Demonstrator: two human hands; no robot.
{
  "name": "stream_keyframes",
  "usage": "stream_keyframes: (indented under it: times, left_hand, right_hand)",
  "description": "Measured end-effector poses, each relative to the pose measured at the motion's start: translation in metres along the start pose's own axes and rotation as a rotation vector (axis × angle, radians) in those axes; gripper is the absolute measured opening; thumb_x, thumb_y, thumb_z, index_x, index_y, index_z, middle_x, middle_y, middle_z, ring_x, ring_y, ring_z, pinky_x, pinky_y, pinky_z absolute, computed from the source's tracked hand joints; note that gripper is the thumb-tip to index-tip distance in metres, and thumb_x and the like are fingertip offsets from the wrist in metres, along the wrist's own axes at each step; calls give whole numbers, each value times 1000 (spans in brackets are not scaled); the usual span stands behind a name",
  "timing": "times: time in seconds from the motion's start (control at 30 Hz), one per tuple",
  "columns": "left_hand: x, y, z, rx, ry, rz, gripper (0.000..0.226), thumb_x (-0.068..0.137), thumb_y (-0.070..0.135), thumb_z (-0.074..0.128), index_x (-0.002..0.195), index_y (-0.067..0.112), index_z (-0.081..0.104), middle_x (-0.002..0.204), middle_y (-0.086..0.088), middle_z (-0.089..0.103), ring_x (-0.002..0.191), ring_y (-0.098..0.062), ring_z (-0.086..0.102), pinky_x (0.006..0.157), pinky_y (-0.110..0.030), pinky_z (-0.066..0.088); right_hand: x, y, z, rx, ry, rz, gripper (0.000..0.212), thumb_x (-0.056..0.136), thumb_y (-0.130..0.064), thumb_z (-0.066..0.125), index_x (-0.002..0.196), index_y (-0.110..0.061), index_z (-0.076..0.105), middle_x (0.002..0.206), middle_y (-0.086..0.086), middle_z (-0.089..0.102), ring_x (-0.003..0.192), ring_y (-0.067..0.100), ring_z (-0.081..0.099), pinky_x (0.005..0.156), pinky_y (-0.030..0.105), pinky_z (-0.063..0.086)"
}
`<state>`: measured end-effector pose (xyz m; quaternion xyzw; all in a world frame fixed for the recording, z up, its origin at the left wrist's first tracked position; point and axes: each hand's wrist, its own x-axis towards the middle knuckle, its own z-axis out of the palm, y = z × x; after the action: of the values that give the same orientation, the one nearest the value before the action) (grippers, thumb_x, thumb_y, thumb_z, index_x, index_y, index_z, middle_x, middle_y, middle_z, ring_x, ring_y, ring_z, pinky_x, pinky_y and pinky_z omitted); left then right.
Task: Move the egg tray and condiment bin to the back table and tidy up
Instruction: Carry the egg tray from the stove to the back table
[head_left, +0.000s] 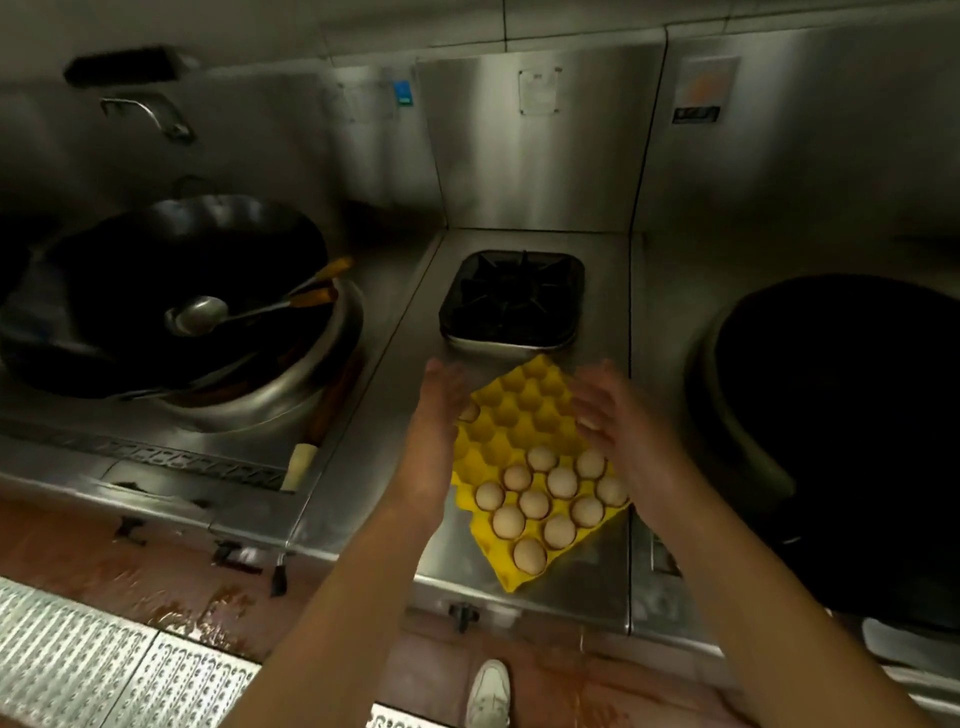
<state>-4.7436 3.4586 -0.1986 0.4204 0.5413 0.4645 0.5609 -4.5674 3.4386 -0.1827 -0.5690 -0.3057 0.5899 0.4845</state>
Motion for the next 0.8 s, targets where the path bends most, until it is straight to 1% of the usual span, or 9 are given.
stream_keyframes:
  times: [0.1,0.17,0.23,0.3,0.4,0.47,0.57,0.7,0.8]
  left_hand:
    - [30,-3,1,12,-75,44,36,109,19,22,101,26,56,87,19,74,79,9,67,62,-8,49]
    - [52,-2,-1,-26,-83,4,32,108,17,25,104,17,57,97,7,72,83,2,68,59,-9,50]
    - [76,-2,-4,-48,-103,-91,33,107,28,30,113,12,59,109,-4,65,93,-12,65,57,-11,51]
    - [90,-6,-4,-7,-154,-147,41,106,36,30,115,12,62,112,-6,65,92,-15,63,58,-17,49]
    - [108,-19,-6,68,-214,-204,49,105,41,27,126,11,60,119,-6,66,100,-19,62,72,-27,43]
    - [117,-28,-9,85,-230,-217,47,104,45,30,121,15,62,110,-1,68,96,-16,64,74,-29,43]
    - [127,-37,-10,124,-229,-221,35,103,43,37,113,20,61,101,4,68,90,-10,64,70,-28,44]
    - [138,-51,-11,195,-222,-186,22,102,36,47,101,23,65,103,0,70,89,-13,67,73,-29,48]
    - [145,-63,-17,243,-246,-137,18,100,33,51,98,25,67,101,-2,74,92,-17,71,71,-27,51]
  right_hand:
    - [12,0,3,15,110,-9,34,103,-38,40,122,-18,60,125,0,63,118,15,57,104,35,43]
    - [19,2,6,12,164,-29,28,104,-36,39,115,-22,61,117,-4,64,108,9,60,93,31,45]
    - [28,8,10,16,244,-39,33,104,-35,37,126,-19,57,122,-2,61,111,11,58,93,30,44]
    - [32,13,8,35,284,-21,37,105,-33,38,133,-16,52,125,0,58,113,14,57,92,30,43]
    - [37,30,10,67,363,18,25,103,-37,42,114,-22,60,110,-5,64,98,9,61,82,29,46]
    - [38,42,8,64,409,14,18,102,-35,45,105,-26,60,107,-5,64,95,9,61,77,29,46]
    - [39,61,0,43,483,-39,16,103,-19,45,99,-25,60,117,5,61,103,18,59,87,34,46]
    - [37,83,-7,25,566,16,16,99,-20,53,90,-29,63,99,3,65,95,21,61,85,39,49]
    - [38,100,-11,63,598,49,8,96,-19,59,94,-23,66,98,3,66,90,17,64,80,33,52]
